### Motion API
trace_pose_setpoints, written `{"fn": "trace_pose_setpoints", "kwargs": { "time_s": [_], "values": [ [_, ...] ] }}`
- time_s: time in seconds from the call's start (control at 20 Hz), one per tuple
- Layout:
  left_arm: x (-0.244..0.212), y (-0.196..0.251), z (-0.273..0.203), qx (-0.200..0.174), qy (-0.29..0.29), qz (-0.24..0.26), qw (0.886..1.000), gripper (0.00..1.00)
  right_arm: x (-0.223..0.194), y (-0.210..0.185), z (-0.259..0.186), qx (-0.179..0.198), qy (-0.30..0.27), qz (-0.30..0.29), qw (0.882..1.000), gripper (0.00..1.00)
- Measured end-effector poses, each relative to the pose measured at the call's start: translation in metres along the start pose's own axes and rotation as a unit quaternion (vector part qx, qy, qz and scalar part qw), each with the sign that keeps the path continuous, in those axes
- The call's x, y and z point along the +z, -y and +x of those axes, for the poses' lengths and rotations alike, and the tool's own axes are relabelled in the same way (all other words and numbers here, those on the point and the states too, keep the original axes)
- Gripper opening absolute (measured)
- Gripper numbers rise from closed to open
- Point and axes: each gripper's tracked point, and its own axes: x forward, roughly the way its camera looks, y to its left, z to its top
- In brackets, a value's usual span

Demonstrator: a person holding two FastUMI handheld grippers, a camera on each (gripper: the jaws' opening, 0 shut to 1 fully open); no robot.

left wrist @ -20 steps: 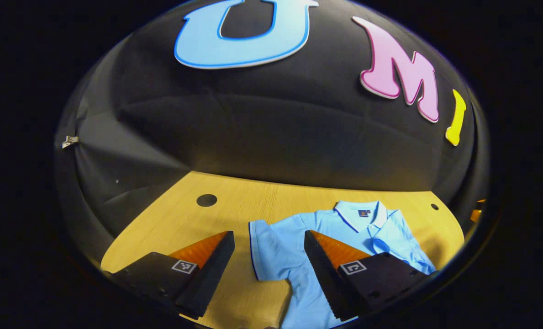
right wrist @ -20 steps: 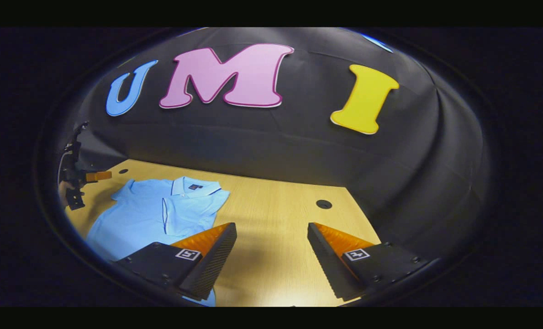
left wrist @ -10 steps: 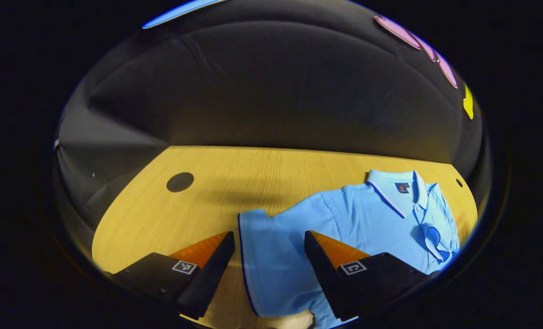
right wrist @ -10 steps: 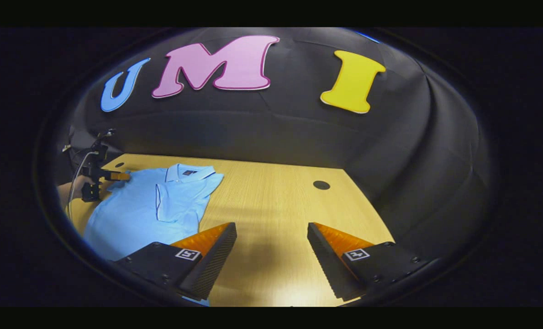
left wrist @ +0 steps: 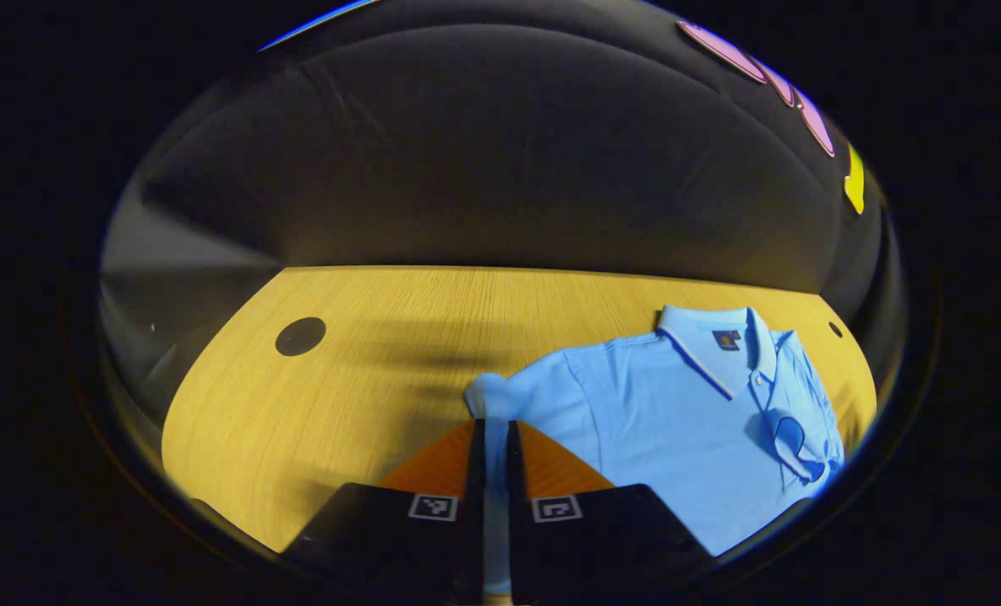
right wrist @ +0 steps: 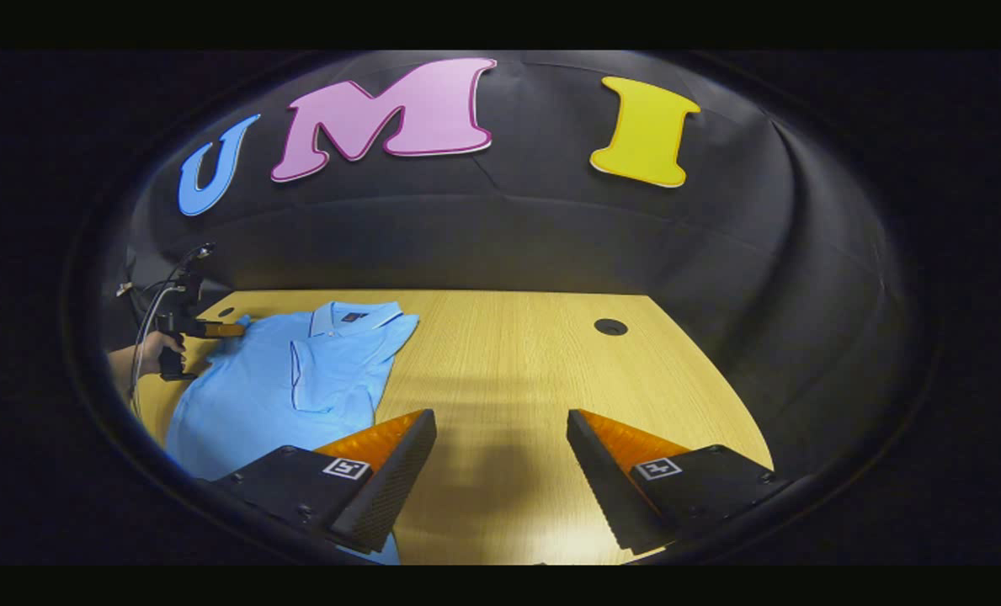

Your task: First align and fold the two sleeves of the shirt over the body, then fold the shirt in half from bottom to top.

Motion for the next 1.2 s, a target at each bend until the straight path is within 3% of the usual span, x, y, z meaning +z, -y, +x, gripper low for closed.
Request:
{"fn": "trace_pose_setpoints", "kwargs": {
  "time_s": [0.1,0.35,0.55,0.7,1.15,1.2],
  "values": [
    [0.001,0.000,0.001,0.006,0.001,0.005,1.000,0.04,-0.003,0.002,-0.001,0.001,0.000,0.001,1.000,0.98],
    [0.026,-0.002,-0.017,0.055,0.021,0.043,0.997,0.06,-0.010,0.007,-0.001,0.003,-0.005,0.014,1.000,0.98],
    [0.046,0.027,-0.039,0.049,0.028,0.062,0.996,0.06,-0.004,0.009,-0.005,0.004,0.004,0.025,1.000,0.98],
    [0.055,0.072,-0.055,0.028,0.040,0.066,0.997,0.06,-0.002,0.007,-0.012,0.006,0.009,0.027,1.000,0.98],
    [0.022,0.231,-0.083,-0.111,0.018,0.005,0.994,0.10,-0.022,-0.015,-0.059,0.017,0.010,0.021,1.000,0.95],
    [0.017,0.243,-0.088,-0.126,0.018,0.000,0.992,0.34,-0.024,-0.019,-0.066,0.019,0.010,0.021,1.000,0.97]
  ]
}}
